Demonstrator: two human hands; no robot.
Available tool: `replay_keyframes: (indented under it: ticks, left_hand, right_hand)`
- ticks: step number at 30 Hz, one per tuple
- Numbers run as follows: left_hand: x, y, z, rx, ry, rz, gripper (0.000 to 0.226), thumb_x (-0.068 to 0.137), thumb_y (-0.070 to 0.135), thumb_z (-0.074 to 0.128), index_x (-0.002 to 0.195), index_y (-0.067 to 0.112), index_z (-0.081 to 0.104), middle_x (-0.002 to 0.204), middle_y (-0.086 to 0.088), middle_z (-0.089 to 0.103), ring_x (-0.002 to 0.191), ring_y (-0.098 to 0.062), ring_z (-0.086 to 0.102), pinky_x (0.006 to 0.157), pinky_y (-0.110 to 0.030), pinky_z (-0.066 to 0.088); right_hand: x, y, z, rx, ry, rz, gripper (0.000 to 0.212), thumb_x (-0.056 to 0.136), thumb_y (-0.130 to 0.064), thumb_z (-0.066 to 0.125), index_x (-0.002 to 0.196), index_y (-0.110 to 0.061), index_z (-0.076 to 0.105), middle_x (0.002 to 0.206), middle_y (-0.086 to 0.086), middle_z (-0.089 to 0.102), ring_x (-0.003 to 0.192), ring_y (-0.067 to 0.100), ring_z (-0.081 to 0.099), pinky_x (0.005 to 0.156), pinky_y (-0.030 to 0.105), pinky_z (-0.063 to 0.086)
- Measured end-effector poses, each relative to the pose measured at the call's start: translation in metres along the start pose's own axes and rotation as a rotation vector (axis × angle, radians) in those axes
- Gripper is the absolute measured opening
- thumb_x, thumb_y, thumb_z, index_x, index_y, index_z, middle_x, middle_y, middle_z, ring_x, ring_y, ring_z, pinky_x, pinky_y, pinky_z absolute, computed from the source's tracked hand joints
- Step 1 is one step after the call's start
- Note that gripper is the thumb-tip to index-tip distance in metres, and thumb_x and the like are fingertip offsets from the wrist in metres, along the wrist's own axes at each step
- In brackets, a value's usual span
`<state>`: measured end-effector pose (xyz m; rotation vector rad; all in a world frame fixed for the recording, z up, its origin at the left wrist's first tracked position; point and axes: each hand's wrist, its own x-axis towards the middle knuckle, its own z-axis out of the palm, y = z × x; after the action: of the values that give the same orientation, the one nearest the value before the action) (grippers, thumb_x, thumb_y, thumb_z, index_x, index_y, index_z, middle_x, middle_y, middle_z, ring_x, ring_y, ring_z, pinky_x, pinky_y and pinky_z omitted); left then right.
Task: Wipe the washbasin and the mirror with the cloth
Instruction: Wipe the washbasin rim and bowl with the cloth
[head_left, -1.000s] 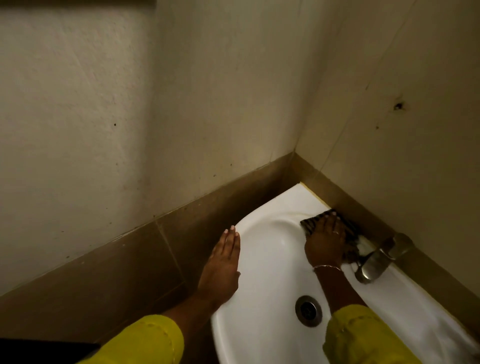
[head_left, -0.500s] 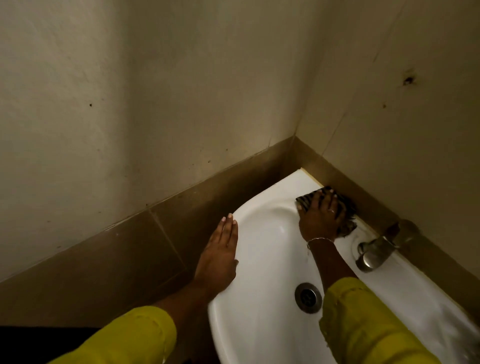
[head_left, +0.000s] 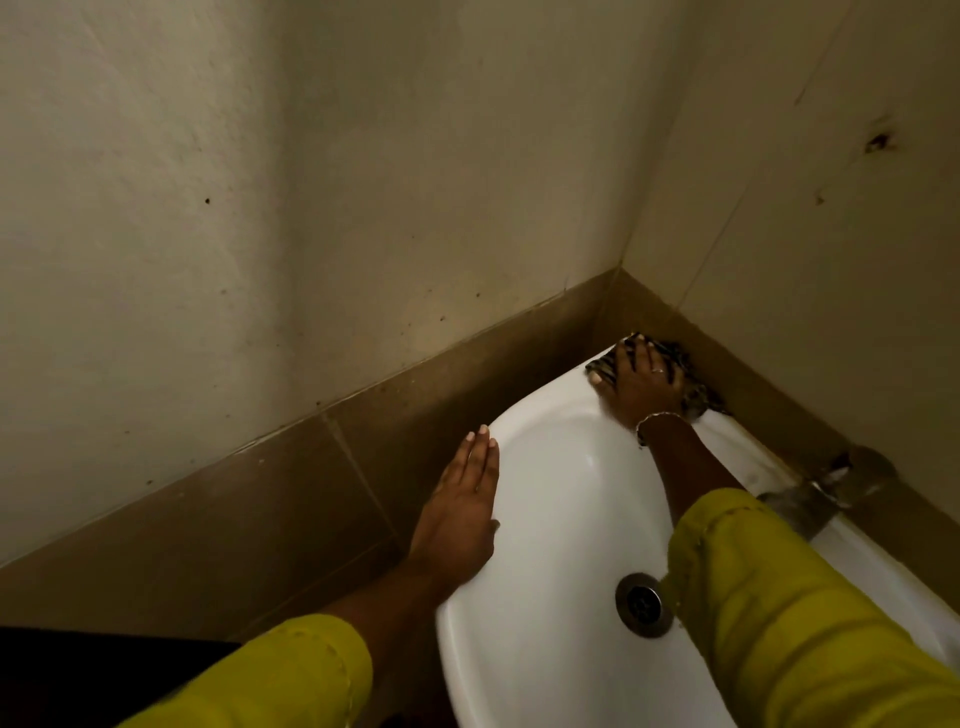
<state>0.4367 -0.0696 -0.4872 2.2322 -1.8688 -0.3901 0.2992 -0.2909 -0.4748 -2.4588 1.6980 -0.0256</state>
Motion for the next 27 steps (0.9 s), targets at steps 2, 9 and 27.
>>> replay_keyframes:
  ticks: [2, 9, 27]
  left_hand:
    - [0.001, 0.000, 0.001, -0.008, -0.001, -0.002, 0.086, 0.091, 0.022, 0.050, 0.134, 0.015, -0.024, 0.141, 0.000, -0.031, 0.129, -0.014, -0.029, 0.109, -0.023, -0.012]
    - [0.001, -0.001, 0.002, -0.008, 0.018, 0.005, 0.086, 0.090, 0.022, 0.051, 0.138, 0.012, -0.021, 0.140, -0.002, -0.030, 0.134, -0.015, -0.025, 0.110, -0.024, -0.010]
    - [0.001, 0.001, 0.002, -0.072, 0.056, -0.039, 0.091, 0.089, 0.025, 0.054, 0.128, 0.009, -0.026, 0.152, -0.018, -0.019, 0.139, -0.024, -0.021, 0.117, -0.029, -0.003]
  right_hand:
    - [0.007, -0.003, -0.001, -0.018, -0.058, 0.000, 0.067, 0.094, -0.054, 0.022, 0.148, -0.016, 0.011, 0.157, 0.011, 0.002, 0.144, 0.026, 0.003, 0.114, 0.049, 0.004]
    - [-0.012, -0.025, 0.008, -0.010, 0.072, -0.164, 0.093, 0.069, -0.065, 0.000, 0.143, -0.016, 0.029, 0.154, 0.010, 0.022, 0.142, 0.026, 0.015, 0.113, 0.046, 0.004]
    - [-0.072, -0.098, 0.051, 0.091, 0.228, -0.418, 0.048, 0.088, -0.041, 0.027, 0.114, -0.024, 0.064, 0.127, 0.006, 0.061, 0.121, 0.027, 0.053, 0.100, 0.050, 0.036]
